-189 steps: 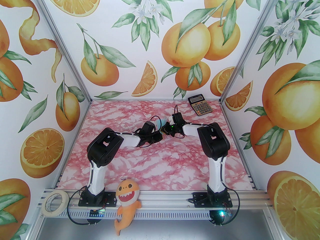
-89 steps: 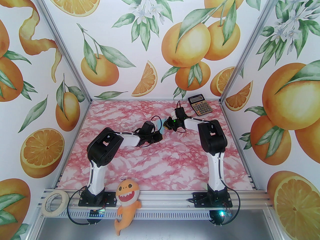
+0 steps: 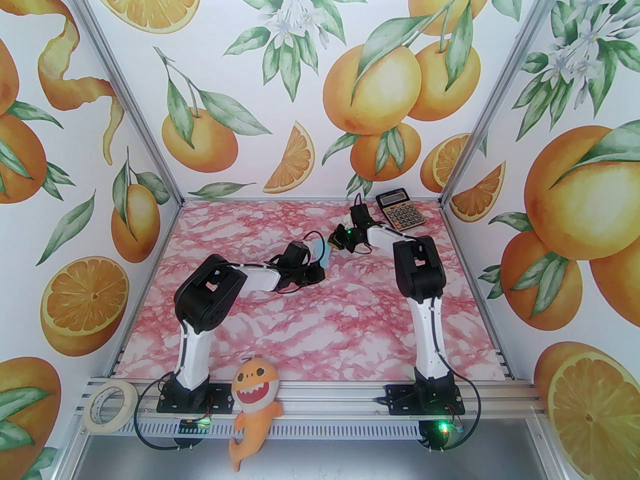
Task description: Fold a paper plane with a square sheet of paper (fold left side to right side)
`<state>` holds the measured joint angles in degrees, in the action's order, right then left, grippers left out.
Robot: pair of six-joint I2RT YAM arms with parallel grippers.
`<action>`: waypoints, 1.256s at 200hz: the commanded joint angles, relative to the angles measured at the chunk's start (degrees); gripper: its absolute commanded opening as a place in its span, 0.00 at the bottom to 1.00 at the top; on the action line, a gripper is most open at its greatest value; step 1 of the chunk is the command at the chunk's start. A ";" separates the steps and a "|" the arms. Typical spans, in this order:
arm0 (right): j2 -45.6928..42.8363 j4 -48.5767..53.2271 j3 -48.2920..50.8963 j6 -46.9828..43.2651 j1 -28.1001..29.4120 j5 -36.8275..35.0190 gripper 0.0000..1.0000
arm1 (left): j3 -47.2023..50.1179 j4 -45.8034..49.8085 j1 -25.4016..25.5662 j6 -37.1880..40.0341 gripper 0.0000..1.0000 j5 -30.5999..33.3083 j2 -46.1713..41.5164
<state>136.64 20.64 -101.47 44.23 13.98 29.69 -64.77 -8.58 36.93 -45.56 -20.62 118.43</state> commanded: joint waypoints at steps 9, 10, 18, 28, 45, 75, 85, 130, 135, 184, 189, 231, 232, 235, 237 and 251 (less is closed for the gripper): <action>5.45 4.47 -6.93 -0.12 -1.88 -8.54 0.00 | 1.13 9.62 0.34 2.10 0.00 -2.75 2.42; 5.65 4.60 -7.26 0.00 -1.97 -8.71 0.00 | 1.18 9.54 0.29 2.08 0.00 -2.75 2.42; 6.35 5.15 -8.11 0.51 -2.27 -9.09 0.00 | 1.31 9.49 0.33 2.30 0.00 -2.80 2.25; 7.51 5.02 -9.04 1.36 -3.03 -9.13 0.00 | 1.40 9.76 0.25 2.54 0.00 -2.76 2.00; 7.99 4.35 -9.36 1.83 -3.86 -9.39 0.00 | 1.58 9.85 0.16 2.84 0.00 -2.78 1.70; 7.90 3.15 -10.53 1.18 -5.24 -7.79 0.00 | 1.17 10.64 0.07 3.66 0.00 -2.89 1.11; 7.12 3.44 -10.96 0.51 -5.44 -7.61 0.00 | 0.59 11.29 0.00 3.89 0.00 -2.71 1.01; -0.43 4.28 -9.63 -2.48 -5.58 -7.60 0.00 | -2.51 13.33 -0.43 4.75 0.00 -2.52 0.18; -1.44 3.91 -8.98 -2.40 -5.52 -7.23 0.00 | -3.06 13.73 -0.54 4.86 0.00 -2.44 0.06; -12.00 2.81 0.32 -2.99 -3.54 -6.78 0.09 | -10.40 17.83 -1.42 5.80 0.11 -2.87 -1.26; -12.91 2.74 1.50 -3.20 -3.24 -6.90 0.09 | -11.53 18.43 -1.44 6.06 0.15 -2.93 -1.40; -19.45 0.31 12.56 -3.61 -0.94 -7.99 0.18 | -15.43 22.72 -3.09 7.74 0.47 -2.12 -4.95; -19.56 0.25 12.68 -3.62 -0.91 -7.99 0.18 | -15.41 22.77 -3.18 7.76 0.48 -2.04 -5.04; -19.91 0.13 13.40 -3.62 -0.74 -8.04 0.20 | -15.39 23.08 -3.44 7.84 0.50 -1.88 -5.41; -19.98 0.11 13.78 -3.69 -0.63 -8.04 0.21 | -15.38 23.23 -3.73 7.85 0.51 -1.75 -5.69; -21.24 0.34 16.22 -4.16 0.22 -8.48 0.28 | -15.00 23.96 -5.22 8.30 0.52 -1.46 -7.36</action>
<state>117.36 21.54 -89.56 41.30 13.26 23.24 -78.43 11.66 34.41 -38.76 -22.65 116.03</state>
